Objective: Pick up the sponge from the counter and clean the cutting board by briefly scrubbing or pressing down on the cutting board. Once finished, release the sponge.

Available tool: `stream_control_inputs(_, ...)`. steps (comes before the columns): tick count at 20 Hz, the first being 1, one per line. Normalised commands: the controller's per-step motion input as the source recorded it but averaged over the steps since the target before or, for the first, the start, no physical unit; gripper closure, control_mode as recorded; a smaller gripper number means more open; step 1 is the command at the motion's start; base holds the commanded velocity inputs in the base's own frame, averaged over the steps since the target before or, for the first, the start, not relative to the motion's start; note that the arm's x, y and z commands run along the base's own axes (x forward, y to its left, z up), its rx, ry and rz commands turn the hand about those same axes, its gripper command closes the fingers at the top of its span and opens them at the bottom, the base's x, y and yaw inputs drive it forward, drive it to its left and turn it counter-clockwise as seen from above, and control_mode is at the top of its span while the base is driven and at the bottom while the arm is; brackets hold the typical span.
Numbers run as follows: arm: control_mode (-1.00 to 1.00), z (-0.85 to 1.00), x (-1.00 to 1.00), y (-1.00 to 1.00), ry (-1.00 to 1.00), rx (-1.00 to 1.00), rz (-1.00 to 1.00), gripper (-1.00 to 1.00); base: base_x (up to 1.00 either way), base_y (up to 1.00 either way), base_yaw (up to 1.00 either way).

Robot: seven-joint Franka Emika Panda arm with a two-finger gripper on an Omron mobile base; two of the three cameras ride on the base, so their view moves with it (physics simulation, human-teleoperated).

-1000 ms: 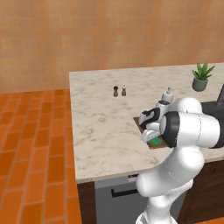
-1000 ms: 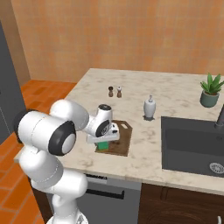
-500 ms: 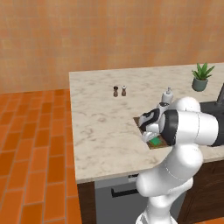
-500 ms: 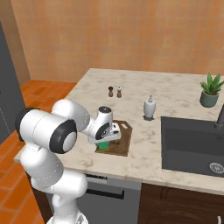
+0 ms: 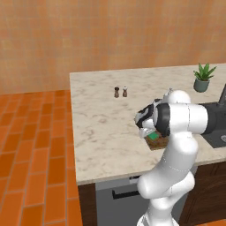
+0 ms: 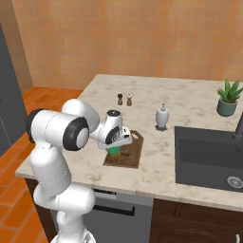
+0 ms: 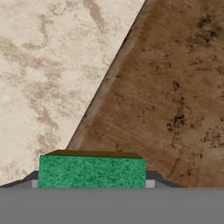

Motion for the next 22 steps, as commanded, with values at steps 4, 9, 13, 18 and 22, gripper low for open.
stream_control_inputs(4,-1.0,0.0,0.69,-0.04,0.0,0.0,0.0,1.0,0.0,0.0,0.0)
stream_control_inputs(9,-1.0,0.0,0.58,-0.01,0.0,0.0,0.0,1.0,0.0,0.0,0.0)
stream_control_inputs(13,-1.0,0.0,0.41,-0.08,0.0,0.06,0.0,1.0,0.0,0.0,0.0)
stream_control_inputs(18,-1.0,-0.02,0.14,-0.15,0.0,0.09,0.0,1.0,0.0,0.0,0.0)
stream_control_inputs(22,-1.0,-0.08,0.0,-0.22,0.0,0.0,0.0,1.0,0.0,0.0,0.0)
